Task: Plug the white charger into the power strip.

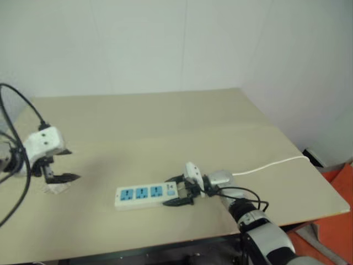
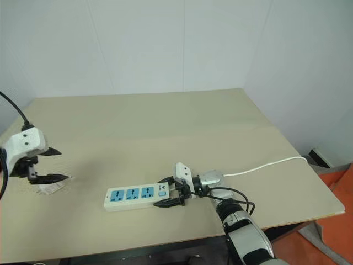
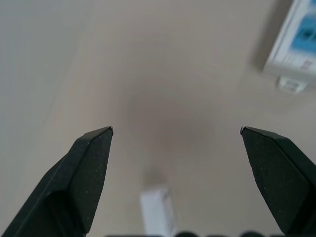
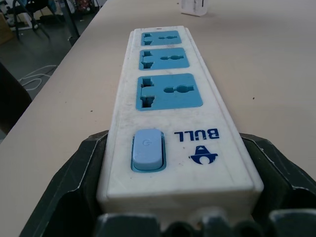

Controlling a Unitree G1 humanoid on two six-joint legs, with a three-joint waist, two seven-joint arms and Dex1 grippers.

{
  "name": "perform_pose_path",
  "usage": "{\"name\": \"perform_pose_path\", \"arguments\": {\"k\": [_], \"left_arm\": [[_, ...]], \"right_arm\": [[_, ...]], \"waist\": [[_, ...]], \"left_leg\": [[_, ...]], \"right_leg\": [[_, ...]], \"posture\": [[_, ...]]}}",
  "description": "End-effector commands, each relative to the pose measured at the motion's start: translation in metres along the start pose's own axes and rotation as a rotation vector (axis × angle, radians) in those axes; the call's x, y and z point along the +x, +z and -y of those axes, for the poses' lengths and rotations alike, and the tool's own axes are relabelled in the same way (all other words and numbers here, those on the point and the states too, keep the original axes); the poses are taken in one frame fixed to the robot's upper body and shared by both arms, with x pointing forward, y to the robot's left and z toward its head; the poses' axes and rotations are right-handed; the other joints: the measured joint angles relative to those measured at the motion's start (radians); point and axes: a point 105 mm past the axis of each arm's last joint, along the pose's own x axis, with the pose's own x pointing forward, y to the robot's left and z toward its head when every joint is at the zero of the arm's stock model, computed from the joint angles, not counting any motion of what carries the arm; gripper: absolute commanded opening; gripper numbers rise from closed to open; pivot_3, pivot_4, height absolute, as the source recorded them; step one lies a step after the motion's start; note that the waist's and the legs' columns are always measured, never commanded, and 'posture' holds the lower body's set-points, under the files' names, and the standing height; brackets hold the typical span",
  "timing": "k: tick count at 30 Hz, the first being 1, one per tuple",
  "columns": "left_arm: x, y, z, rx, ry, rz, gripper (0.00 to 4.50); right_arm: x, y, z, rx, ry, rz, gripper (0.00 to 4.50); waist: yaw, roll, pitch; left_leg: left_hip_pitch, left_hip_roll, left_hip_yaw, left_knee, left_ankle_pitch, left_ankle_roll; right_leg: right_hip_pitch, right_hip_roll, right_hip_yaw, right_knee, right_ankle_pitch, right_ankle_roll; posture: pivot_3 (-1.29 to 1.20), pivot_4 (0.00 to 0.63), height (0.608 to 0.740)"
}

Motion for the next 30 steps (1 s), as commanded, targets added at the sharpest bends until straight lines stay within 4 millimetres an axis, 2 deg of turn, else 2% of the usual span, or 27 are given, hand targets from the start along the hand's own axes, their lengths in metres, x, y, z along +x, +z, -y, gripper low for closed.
{"name": "perform_pose_path", "arguments": {"k": [1,3,7,12,18,24,30], "left_arm": [[-0.010,-0.007,-0.007,-0.070,-0.043,-0.164,4.50],[-0.011,0.000,-0.013,-0.104,-0.053,-0.182,4.50],[-0.009,-0.012,-0.027,-0.163,-0.067,-0.347,4.50],[0.002,-0.016,-0.035,-0.177,-0.103,-0.445,4.50],[0.018,-0.023,-0.037,-0.137,-0.165,-0.539,4.50],[0.035,-0.040,-0.032,-0.104,-0.213,-0.649,4.50],[0.056,-0.040,-0.030,-0.090,-0.212,-0.658,4.50]], "right_arm": [[0.009,-0.008,-0.009,0.025,0.037,-0.011,3.42],[0.008,-0.010,-0.011,0.029,0.039,-0.011,3.42],[0.005,-0.012,-0.012,0.041,0.027,-0.013,3.42],[0.001,-0.013,-0.011,0.045,0.021,-0.020,3.42],[0.000,-0.012,-0.011,0.048,0.014,-0.018,3.42],[-0.001,-0.013,-0.013,0.057,-0.002,-0.013,3.42],[0.002,-0.012,-0.013,0.064,-0.017,0.000,3.42]], "waist": [[0.002,0.000,0.000],[0.003,-0.001,-0.001],[0.000,-0.001,-0.001],[0.004,-0.001,-0.001],[0.007,-0.001,-0.001],[0.006,-0.002,-0.001],[0.011,-0.002,-0.001]], "left_leg": [[0.000,0.000,0.000,0.000,0.000,0.000],[0.000,0.000,0.000,0.001,0.000,0.000],[0.000,0.000,-0.001,0.001,0.000,0.000],[-0.001,0.000,-0.002,0.002,0.000,0.000],[-0.002,-0.001,-0.002,0.004,0.000,0.000],[-0.001,-0.001,-0.003,0.007,0.000,0.000],[-0.001,-0.001,-0.003,0.011,0.000,0.000]], "right_leg": [[0.000,0.000,0.000,0.000,0.000,0.000],[0.000,0.000,0.000,0.001,0.000,0.000],[0.000,0.001,0.000,0.001,0.000,0.000],[0.000,0.001,0.000,0.003,0.000,0.000],[0.000,0.001,0.000,0.004,0.000,0.000],[0.000,0.001,0.001,0.010,-0.002,0.001],[0.000,0.001,0.001,0.014,-0.002,0.001]], "posture": [[0.00,0.150,0.740],[0.00,0.150,0.740],[0.00,0.150,0.740],[0.00,0.150,0.740],[0.00,0.150,0.740],[0.00,0.150,0.740],[0.00,0.150,0.740]]}}
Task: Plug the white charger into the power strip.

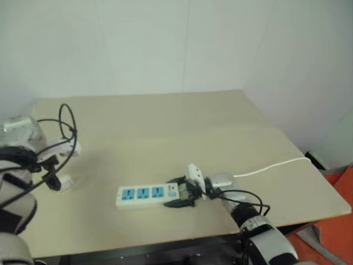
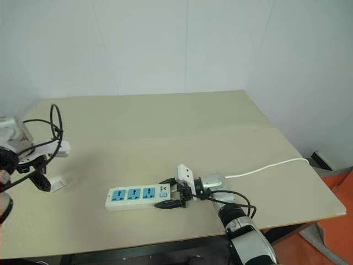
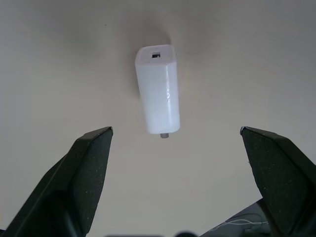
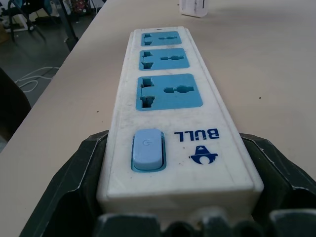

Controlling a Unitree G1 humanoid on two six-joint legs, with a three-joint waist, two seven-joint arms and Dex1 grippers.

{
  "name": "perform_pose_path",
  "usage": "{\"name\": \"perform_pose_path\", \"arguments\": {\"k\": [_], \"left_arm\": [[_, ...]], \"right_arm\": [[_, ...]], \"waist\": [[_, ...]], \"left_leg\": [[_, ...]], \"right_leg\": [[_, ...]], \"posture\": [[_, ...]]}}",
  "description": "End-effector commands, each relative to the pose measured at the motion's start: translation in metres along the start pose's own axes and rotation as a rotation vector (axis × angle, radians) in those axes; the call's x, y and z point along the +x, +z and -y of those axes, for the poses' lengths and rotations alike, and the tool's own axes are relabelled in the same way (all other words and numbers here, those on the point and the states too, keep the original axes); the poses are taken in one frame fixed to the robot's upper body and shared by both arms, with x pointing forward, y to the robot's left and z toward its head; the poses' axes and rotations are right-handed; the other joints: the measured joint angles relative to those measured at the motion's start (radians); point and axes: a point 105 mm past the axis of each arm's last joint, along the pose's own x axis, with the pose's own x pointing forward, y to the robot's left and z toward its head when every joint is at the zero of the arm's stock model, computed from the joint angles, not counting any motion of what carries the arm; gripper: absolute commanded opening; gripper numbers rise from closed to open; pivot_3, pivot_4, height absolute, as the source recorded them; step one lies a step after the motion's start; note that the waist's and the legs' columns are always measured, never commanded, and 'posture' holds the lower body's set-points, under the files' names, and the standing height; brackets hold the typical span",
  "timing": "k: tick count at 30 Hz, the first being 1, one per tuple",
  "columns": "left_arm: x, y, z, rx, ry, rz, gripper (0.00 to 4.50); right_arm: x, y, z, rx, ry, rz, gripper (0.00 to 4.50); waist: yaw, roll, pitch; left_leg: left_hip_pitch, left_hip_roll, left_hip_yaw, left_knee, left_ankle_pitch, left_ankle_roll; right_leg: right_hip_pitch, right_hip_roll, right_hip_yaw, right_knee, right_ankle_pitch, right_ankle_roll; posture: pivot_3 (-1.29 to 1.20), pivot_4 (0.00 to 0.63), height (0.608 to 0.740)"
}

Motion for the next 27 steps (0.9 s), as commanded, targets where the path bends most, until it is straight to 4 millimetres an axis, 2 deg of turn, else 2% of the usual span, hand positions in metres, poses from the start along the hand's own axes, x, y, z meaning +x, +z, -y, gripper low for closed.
{"name": "perform_pose_path", "arguments": {"k": [1,18,27], "left_arm": [[0.001,-0.001,-0.005,-0.016,0.028,0.004,4.50],[0.040,0.005,-0.007,-0.020,0.076,0.007,4.50],[0.038,0.014,-0.011,-0.053,0.103,0.081,4.50]], "right_arm": [[0.005,-0.008,-0.008,0.043,0.016,-0.005,3.42],[0.000,-0.011,-0.019,0.062,-0.013,-0.004,3.42],[-0.001,-0.012,-0.019,0.064,-0.007,-0.013,3.42]], "waist": [[-0.002,0.000,0.000],[-0.002,-0.001,0.000],[0.012,-0.001,0.000]], "left_leg": [[0.000,0.000,0.000,0.001,0.000,0.000],[0.000,0.000,0.000,0.001,0.000,0.000],[0.005,-0.001,-0.001,0.001,0.000,0.000]], "right_leg": [[0.000,0.000,0.000,0.000,0.000,0.000],[0.000,0.000,0.000,0.001,0.000,0.000],[0.003,0.000,0.001,0.004,0.000,0.001]], "posture": [[0.00,0.150,0.740],[0.00,0.150,0.740],[0.00,0.150,0.740]]}}
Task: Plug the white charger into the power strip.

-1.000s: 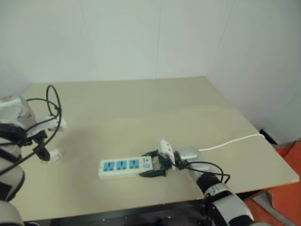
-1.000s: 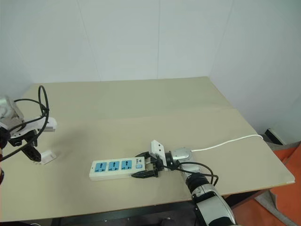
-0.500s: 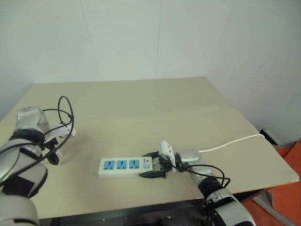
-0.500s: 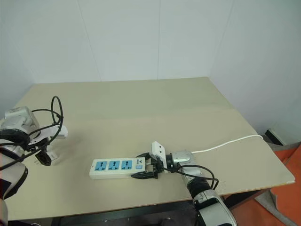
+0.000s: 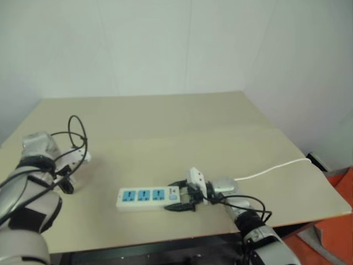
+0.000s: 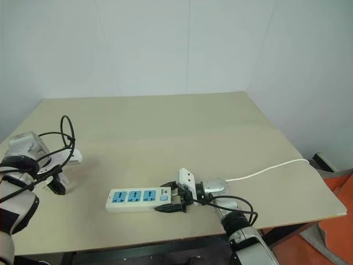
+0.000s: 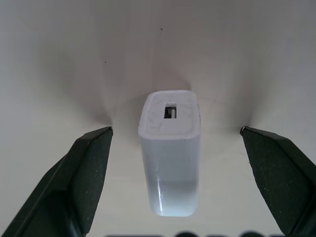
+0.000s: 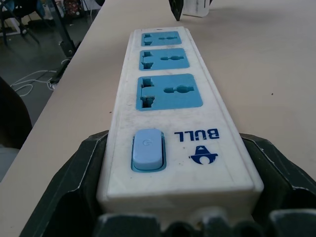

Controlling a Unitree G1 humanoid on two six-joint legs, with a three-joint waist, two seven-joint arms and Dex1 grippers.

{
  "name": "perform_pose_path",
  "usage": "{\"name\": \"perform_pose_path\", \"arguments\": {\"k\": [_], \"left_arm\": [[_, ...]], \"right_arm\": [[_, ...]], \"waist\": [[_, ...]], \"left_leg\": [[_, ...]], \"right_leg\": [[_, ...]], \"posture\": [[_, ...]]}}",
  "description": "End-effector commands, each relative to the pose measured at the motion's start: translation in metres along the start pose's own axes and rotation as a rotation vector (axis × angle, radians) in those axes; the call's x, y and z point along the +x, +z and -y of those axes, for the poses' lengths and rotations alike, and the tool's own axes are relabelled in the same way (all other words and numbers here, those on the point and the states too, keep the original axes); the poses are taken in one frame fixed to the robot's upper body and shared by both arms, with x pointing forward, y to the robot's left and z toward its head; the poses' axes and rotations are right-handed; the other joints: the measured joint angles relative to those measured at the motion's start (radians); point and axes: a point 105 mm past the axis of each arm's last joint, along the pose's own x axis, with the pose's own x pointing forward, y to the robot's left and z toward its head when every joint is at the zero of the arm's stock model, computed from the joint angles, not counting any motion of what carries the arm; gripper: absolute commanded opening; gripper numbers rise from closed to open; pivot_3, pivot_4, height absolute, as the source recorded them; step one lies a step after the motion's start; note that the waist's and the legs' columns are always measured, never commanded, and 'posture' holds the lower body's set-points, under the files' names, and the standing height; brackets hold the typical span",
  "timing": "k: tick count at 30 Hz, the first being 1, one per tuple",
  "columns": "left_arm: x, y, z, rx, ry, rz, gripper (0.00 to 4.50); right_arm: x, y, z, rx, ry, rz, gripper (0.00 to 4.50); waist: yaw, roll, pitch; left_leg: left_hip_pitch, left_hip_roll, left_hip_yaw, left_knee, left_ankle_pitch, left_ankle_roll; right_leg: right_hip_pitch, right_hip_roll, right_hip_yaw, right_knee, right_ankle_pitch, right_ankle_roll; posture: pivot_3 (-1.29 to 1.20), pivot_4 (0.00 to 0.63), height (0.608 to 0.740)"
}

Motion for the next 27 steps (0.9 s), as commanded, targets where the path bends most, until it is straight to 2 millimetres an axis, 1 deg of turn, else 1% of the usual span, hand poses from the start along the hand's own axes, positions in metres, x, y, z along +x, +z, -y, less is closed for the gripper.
{"name": "perform_pose_path", "arguments": {"k": [1,4,7,11,15,25,26,27], "left_arm": [[-0.004,0.003,-0.005,-0.025,0.034,0.032,4.50],[-0.003,0.005,-0.006,-0.046,0.043,0.054,4.50],[-0.003,0.008,-0.004,-0.054,0.018,0.080,4.50],[-0.013,0.009,-0.004,-0.062,-0.009,0.099,4.50],[-0.017,0.008,-0.006,-0.060,-0.004,0.101,4.50],[-0.011,0.007,-0.006,-0.063,0.009,0.105,4.50],[-0.010,0.008,-0.006,-0.062,0.017,0.108,4.12],[-0.009,0.009,-0.007,-0.058,0.019,0.115,3.97]], "right_arm": [[0.003,-0.009,-0.008,0.042,0.032,-0.015,3.42],[0.004,-0.009,-0.008,0.041,0.033,-0.017,3.42],[0.004,-0.009,-0.008,0.039,0.033,-0.018,3.42],[0.003,-0.009,-0.007,0.040,0.030,-0.022,3.42],[0.003,-0.010,-0.007,0.042,0.027,-0.025,3.42],[0.003,-0.009,-0.006,0.038,0.021,-0.025,3.42],[0.003,-0.009,-0.006,0.038,0.021,-0.026,3.42],[0.002,-0.009,-0.006,0.039,0.021,-0.027,3.42]], "waist": [[0.004,0.000,0.000],[0.008,0.000,0.000],[0.009,0.000,0.000],[0.009,0.000,0.000],[0.003,0.000,0.000],[0.002,0.000,0.000],[0.002,0.000,0.000],[0.002,0.000,0.000]], "left_leg": [[0.000,0.000,0.000,0.000,0.000,0.000],[0.001,-0.001,0.000,0.000,0.000,0.000],[0.002,-0.001,0.000,0.000,0.000,0.000],[0.001,-0.001,0.000,0.000,0.000,0.000],[0.000,-0.001,0.000,0.002,0.000,0.000],[0.000,-0.001,0.000,0.002,0.000,0.000],[0.000,-0.001,0.000,0.002,0.000,0.000],[0.000,-0.001,0.000,0.002,0.000,0.000]], "right_leg": [[0.000,0.000,0.000,0.000,0.000,0.000],[0.001,0.000,0.001,0.000,0.000,0.000],[0.002,0.000,0.001,0.000,0.000,0.000],[0.002,0.000,0.001,0.000,0.000,0.001],[0.002,0.000,0.002,-0.001,0.000,0.001],[0.002,0.001,0.002,-0.001,0.000,0.001],[0.002,0.001,0.002,-0.001,0.000,0.001],[0.002,0.001,0.002,-0.001,0.000,0.001]], "posture": [[0.00,0.150,0.740],[0.00,0.150,0.740],[0.00,0.150,0.740],[0.00,0.150,0.740],[0.00,0.150,0.740],[0.00,0.150,0.740],[0.00,0.150,0.740],[0.00,0.150,0.740]]}}
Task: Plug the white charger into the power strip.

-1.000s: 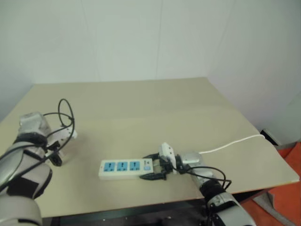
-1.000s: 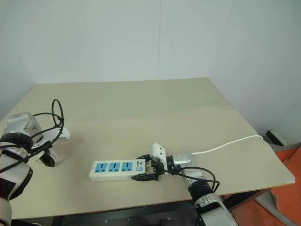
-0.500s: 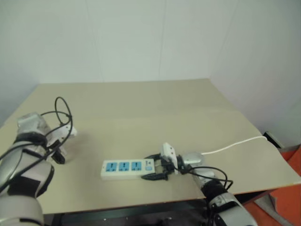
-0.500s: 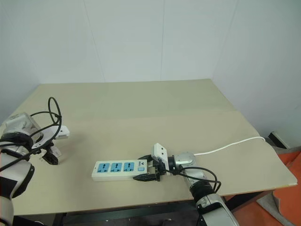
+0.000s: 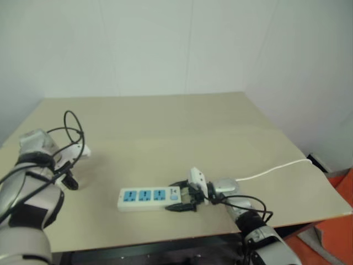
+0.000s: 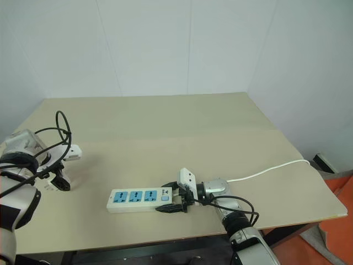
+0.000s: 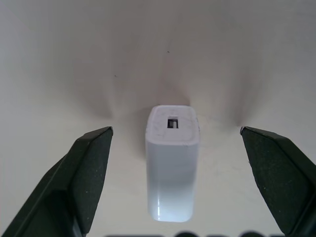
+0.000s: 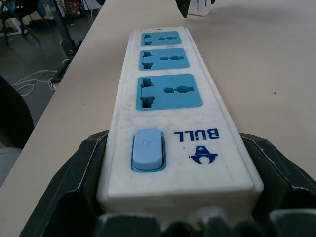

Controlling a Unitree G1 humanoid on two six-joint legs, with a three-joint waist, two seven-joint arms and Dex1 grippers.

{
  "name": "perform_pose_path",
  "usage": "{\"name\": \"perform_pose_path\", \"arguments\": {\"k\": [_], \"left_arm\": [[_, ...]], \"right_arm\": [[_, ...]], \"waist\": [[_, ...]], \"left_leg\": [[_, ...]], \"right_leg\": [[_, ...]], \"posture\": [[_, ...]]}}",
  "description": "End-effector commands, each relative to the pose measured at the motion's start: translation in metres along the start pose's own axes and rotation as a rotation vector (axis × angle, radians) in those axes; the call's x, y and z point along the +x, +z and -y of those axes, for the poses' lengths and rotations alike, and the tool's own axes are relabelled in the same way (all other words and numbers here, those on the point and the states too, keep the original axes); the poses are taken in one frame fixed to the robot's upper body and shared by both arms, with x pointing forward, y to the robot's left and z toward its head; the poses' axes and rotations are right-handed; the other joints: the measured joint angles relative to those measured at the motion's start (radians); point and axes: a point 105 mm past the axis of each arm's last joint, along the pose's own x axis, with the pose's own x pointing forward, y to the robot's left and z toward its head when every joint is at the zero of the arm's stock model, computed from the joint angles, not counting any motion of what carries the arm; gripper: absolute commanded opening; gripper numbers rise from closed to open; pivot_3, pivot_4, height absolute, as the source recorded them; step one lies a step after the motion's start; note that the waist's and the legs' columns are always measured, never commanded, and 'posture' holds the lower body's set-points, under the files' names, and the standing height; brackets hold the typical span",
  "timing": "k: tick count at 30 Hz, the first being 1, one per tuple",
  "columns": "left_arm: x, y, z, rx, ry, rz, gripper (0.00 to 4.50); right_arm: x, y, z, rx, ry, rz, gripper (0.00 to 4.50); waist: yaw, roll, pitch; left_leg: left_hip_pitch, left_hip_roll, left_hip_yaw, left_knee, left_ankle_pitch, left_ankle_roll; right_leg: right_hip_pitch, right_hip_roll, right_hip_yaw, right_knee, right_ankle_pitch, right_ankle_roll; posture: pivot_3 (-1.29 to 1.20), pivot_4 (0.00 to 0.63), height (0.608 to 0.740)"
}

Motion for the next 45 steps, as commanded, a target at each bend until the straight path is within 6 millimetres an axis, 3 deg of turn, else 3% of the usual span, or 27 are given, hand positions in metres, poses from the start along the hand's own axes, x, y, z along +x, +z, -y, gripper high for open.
{"name": "perform_pose_path", "arguments": {"k": [1,9,10,15,18,20,23,26,30,33,36,39,45], "left_arm": [[-0.003,0.003,-0.004,0.002,0.029,0.034,3.70],[0.000,0.004,-0.002,0.015,0.014,0.047,1.15],[0.000,0.004,-0.001,0.015,0.005,0.047,1.01],[-0.005,0.005,0.000,0.036,-0.019,0.062,1.01],[-0.018,0.018,-0.004,0.050,0.000,0.148,1.01],[-0.036,0.036,-0.006,0.064,0.009,0.264,1.01],[-0.070,0.074,-0.009,0.110,0.045,0.559,1.01],[-0.112,0.112,-0.009,0.130,0.116,0.972,1.01],[-0.149,0.137,-0.002,0.112,0.194,1.340,1.01],[-0.156,0.147,0.018,0.104,0.197,1.460,1.01],[-0.159,0.150,0.046,0.099,0.014,1.527,1.01],[-0.155,0.148,0.077,0.178,-0.088,1.586,1.01],[-0.136,0.143,0.113,0.149,-0.178,1.680,1.01]], "right_arm": [[0.004,-0.008,-0.006,0.033,0.020,-0.022,3.42],[0.004,-0.009,-0.006,0.035,0.019,-0.021,3.42],[0.004,-0.009,-0.006,0.035,0.018,-0.021,3.42],[0.004,-0.009,-0.006,0.035,0.014,-0.023,3.42],[0.004,-0.009,-0.006,0.037,0.018,-0.022,3.42],[0.005,-0.009,-0.007,0.037,0.024,-0.022,3.42],[0.006,-0.009,-0.006,0.037,0.031,-0.023,3.42],[0.008,-0.008,-0.006,0.034,0.042,-0.023,3.42],[0.009,-0.009,-0.006,0.036,0.053,-0.029,3.42],[0.010,-0.011,-0.006,0.035,0.058,-0.037,3.42],[0.011,-0.012,-0.006,0.036,0.061,-0.043,3.42],[0.012,-0.014,-0.006,0.038,0.065,-0.052,3.42],[0.014,-0.015,-0.005,0.038,0.070,-0.056,3.42]], "waist": [[0.000,0.000,0.000],[0.000,0.000,0.000],[0.000,0.000,0.000],[0.000,0.000,0.000],[0.000,0.000,0.000],[0.001,0.000,0.000],[0.004,-0.001,0.000],[0.001,-0.002,0.000],[-0.007,-0.001,0.000],[-0.017,-0.001,0.000],[-0.021,-0.001,0.000],[-0.025,-0.001,0.000],[-0.025,-0.001,0.000]], "left_leg": [[0.000,0.000,0.000,0.000,0.000,0.000],[0.000,0.000,0.000,0.000,0.000,0.000],[0.000,0.000,0.000,0.000,0.000,0.000],[0.000,0.000,0.000,0.000,0.000,0.000],[0.000,0.000,0.000,0.000,0.000,0.000],[0.000,0.000,0.000,0.000,0.000,0.000],[-0.001,0.000,0.000,0.000,0.000,0.000],[0.000,0.000,0.000,0.000,0.000,0.000],[0.001,0.000,0.001,0.000,0.000,0.000],[0.002,0.000,0.001,0.000,0.000,0.000],[0.001,0.000,0.001,0.002,0.000,0.000],[0.002,0.000,0.002,0.002,0.000,0.000],[0.016,0.000,0.003,0.001,0.000,0.000]], "right_leg": [[0.000,0.000,0.000,0.000,0.000,0.000],[0.000,0.000,0.000,0.000,0.000,0.000],[0.000,0.000,0.000,0.000,0.000,0.000],[0.000,0.000,0.000,0.000,0.000,0.000],[0.000,0.000,0.000,0.000,0.000,0.000],[0.000,0.000,0.000,0.000,0.000,0.000],[0.000,0.000,0.000,0.000,0.000,0.000],[0.000,0.000,0.001,0.000,0.000,0.001],[0.000,0.000,0.001,0.000,0.001,0.001],[0.002,0.000,0.003,0.000,0.001,0.002],[0.002,0.000,0.003,0.000,0.002,0.003],[0.002,0.000,0.004,0.000,0.002,0.003],[0.015,0.000,0.005,-0.003,0.002,0.003]], "posture": [[0.00,0.150,0.740],[0.00,0.150,0.740],[0.00,0.150,0.740],[0.00,0.150,0.740],[0.00,0.150,0.740],[0.00,0.150,0.740],[0.00,0.150,0.740],[0.00,0.150,0.740],[0.00,0.150,0.740],[0.00,0.150,0.740],[0.00,0.150,0.740],[0.00,0.150,0.740],[0.00,0.150,0.740]]}}
